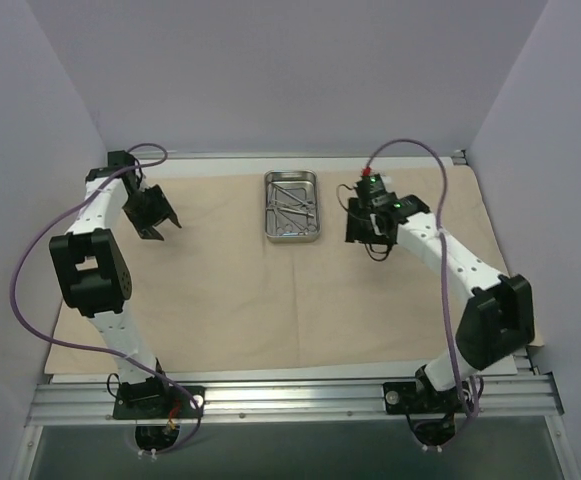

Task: Open and lay out the surgical kit
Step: Smooth out the surgical kit at the center of the board.

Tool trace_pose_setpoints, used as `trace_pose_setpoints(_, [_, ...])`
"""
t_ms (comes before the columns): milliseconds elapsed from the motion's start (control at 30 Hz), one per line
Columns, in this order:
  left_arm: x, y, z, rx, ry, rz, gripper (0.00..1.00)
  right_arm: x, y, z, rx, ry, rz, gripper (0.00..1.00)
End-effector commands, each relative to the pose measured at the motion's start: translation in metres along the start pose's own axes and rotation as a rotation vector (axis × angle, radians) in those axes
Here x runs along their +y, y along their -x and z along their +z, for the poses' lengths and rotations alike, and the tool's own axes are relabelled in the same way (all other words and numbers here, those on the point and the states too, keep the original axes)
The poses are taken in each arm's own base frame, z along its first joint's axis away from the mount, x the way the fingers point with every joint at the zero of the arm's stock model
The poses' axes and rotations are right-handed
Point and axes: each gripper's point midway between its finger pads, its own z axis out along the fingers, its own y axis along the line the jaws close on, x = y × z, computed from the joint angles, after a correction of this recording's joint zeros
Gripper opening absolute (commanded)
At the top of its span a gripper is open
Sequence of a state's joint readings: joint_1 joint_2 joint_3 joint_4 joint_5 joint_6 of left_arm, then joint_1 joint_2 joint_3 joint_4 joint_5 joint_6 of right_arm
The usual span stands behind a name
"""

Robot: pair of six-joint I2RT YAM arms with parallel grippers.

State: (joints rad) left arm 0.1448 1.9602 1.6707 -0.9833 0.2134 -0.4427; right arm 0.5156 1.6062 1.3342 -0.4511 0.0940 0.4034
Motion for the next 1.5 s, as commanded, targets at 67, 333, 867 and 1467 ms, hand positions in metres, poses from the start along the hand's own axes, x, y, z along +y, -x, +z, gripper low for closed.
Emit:
trace_pose_setpoints(67, [-0.036,0.004,0.006,-0.01,-0.096,0.029,0.65,-0.136,-0.061,-0.033,0.125,-0.285,0.26,0.47])
trace_pose_setpoints(333, [-0.056,-0.012,0.018,0.037,-0.139,0.075,0.65,-0.227,-0.124,-0.021,0.254,-0.391,0.625,0.54])
trace_pose_setpoints(867, [-0.05,-0.016,0.011,0.033,-0.181,0.072,0.65,-0.259,-0.223,-0.017,0.6,-0.69,0.816,0.59])
trace_pose_setpoints(1467, [-0.051,0.0,-0.012,-0.01,-0.214,0.048,0.65,-0.243,-0.142,0.011,0.414,-0.64,0.632,0.62])
